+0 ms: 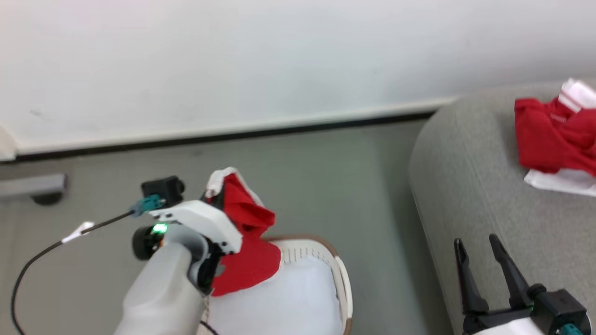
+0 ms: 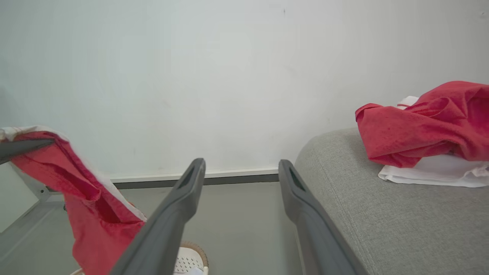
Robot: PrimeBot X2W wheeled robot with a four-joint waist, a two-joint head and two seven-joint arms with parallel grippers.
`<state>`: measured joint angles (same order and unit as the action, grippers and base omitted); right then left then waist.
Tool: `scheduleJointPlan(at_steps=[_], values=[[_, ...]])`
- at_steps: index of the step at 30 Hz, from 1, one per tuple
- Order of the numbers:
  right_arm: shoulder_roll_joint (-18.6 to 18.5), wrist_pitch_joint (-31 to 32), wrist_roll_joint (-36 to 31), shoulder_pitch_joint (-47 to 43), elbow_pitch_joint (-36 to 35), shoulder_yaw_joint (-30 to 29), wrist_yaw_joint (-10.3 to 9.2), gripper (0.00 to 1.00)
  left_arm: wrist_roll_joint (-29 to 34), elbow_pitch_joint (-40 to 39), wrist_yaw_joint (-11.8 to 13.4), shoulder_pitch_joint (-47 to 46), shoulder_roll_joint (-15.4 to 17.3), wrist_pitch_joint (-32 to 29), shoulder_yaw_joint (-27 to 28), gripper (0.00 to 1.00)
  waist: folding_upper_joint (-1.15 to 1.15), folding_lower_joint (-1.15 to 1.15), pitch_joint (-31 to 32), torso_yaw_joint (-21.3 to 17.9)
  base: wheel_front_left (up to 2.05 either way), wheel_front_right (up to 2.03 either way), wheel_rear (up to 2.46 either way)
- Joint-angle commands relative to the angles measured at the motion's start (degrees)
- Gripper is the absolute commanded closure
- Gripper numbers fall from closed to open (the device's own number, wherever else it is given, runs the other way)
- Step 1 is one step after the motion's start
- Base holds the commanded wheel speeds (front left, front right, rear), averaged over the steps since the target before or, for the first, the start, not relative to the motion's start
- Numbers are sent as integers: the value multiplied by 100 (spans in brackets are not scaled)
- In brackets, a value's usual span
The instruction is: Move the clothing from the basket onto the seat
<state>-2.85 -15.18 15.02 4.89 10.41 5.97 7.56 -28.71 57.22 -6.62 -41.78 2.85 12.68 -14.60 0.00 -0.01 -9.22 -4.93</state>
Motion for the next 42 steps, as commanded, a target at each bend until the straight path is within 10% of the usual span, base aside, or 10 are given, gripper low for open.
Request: scheduleJointPlan(at_steps=[1, 26, 42], values=[[-9, 5, -46, -164, 18, -3, -14, 0, -142, -384, 52, 114, 14, -87, -231, 100, 0, 1, 513, 205, 0, 0, 0], [-56, 5, -330, -563, -276, 494, -15, 0, -322, -5166, 1177, 1140, 304, -1862, -902, 100, 0, 1, 1250, 213, 0, 0, 0], [-1621, 4, 570, 1071, -289, 3169, -15, 0, -330, -6217, 1324, 1478, 355, -2312, -1238, 100, 0, 1, 1229, 306, 0, 0, 0]])
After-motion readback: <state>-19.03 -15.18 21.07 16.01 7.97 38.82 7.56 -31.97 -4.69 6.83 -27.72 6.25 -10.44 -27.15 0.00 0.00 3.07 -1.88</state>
